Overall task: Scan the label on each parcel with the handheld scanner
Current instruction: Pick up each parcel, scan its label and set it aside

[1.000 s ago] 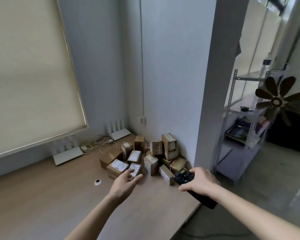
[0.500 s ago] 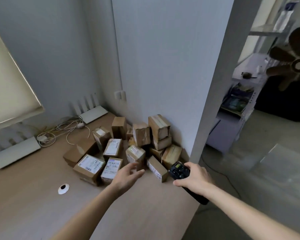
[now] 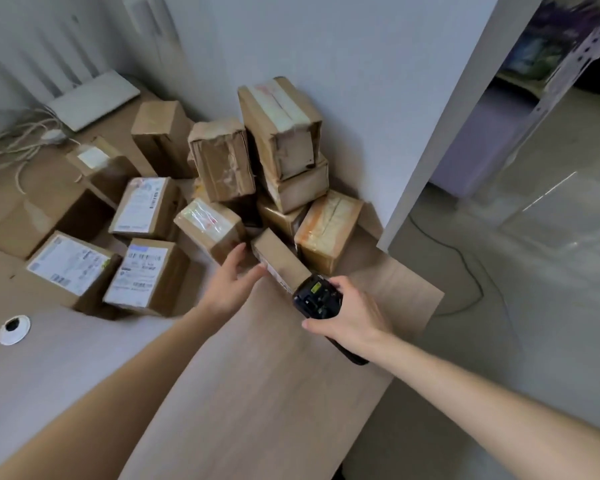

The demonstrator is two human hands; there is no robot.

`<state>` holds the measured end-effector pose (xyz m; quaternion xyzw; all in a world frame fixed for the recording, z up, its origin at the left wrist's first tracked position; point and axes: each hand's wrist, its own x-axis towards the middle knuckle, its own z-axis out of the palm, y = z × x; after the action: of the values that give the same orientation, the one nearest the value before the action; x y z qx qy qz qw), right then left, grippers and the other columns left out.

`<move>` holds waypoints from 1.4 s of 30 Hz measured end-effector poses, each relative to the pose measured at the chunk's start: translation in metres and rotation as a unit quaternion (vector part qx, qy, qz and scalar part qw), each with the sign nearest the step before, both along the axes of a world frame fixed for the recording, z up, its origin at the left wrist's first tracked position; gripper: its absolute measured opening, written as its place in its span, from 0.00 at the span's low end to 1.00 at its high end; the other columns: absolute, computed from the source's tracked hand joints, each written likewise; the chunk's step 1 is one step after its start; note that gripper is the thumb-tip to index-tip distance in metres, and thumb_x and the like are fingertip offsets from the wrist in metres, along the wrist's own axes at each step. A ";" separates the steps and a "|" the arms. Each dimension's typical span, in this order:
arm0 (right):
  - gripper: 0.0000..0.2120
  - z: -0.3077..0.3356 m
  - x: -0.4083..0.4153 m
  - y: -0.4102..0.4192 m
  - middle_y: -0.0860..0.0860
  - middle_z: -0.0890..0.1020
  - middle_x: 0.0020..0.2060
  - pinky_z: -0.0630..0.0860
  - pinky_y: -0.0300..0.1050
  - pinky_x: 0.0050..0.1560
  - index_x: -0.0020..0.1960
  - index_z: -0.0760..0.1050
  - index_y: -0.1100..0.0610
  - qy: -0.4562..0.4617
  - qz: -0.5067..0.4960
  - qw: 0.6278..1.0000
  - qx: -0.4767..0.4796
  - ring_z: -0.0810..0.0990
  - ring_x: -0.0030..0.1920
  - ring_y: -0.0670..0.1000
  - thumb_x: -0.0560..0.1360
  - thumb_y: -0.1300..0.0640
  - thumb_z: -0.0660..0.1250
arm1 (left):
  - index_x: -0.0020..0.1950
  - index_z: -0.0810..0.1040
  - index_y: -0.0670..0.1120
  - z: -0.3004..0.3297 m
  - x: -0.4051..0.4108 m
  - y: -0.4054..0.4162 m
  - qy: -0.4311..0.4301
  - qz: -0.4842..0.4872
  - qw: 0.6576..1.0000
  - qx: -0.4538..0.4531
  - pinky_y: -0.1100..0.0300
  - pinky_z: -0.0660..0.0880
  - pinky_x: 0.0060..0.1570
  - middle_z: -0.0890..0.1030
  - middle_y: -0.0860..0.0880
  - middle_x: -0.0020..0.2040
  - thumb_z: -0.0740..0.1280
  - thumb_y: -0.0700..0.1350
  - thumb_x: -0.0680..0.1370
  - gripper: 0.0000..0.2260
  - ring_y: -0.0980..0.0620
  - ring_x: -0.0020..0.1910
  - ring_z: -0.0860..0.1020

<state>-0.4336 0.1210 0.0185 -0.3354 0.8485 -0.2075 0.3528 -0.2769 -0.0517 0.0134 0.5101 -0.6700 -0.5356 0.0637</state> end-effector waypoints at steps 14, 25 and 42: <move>0.35 -0.026 -0.017 -0.010 0.32 0.79 0.54 0.72 0.32 0.52 0.65 0.70 0.35 -0.149 -0.054 0.979 -0.124 0.77 0.56 0.32 0.64 0.41 0.83 | 0.73 0.68 0.55 -0.035 -0.007 -0.006 0.054 0.069 0.995 0.039 0.80 0.69 0.43 0.76 0.66 0.56 0.64 0.50 0.83 0.19 0.77 0.48 0.75; 0.32 0.015 -0.008 -0.003 0.39 0.85 0.53 0.78 0.40 0.58 0.62 0.75 0.41 -0.164 -0.057 0.973 -0.150 0.84 0.53 0.37 0.63 0.47 0.86 | 0.71 0.75 0.58 0.013 0.047 0.020 0.091 0.067 0.993 0.014 0.63 0.76 0.48 0.83 0.53 0.50 0.66 0.49 0.82 0.17 0.54 0.54 0.81; 0.37 0.253 0.181 0.048 0.46 0.84 0.55 0.80 0.43 0.53 0.66 0.78 0.53 -0.092 0.078 0.979 -0.163 0.84 0.54 0.47 0.62 0.46 0.86 | 0.70 0.76 0.58 0.261 0.276 0.105 0.222 0.071 0.969 -0.078 0.51 0.82 0.55 0.85 0.50 0.49 0.79 0.46 0.72 0.29 0.48 0.53 0.83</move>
<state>-0.2522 0.1691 0.2711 -0.4328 0.7387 -0.3450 0.3848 -0.0012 0.0530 0.2748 0.4179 -0.6410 -0.5758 0.2881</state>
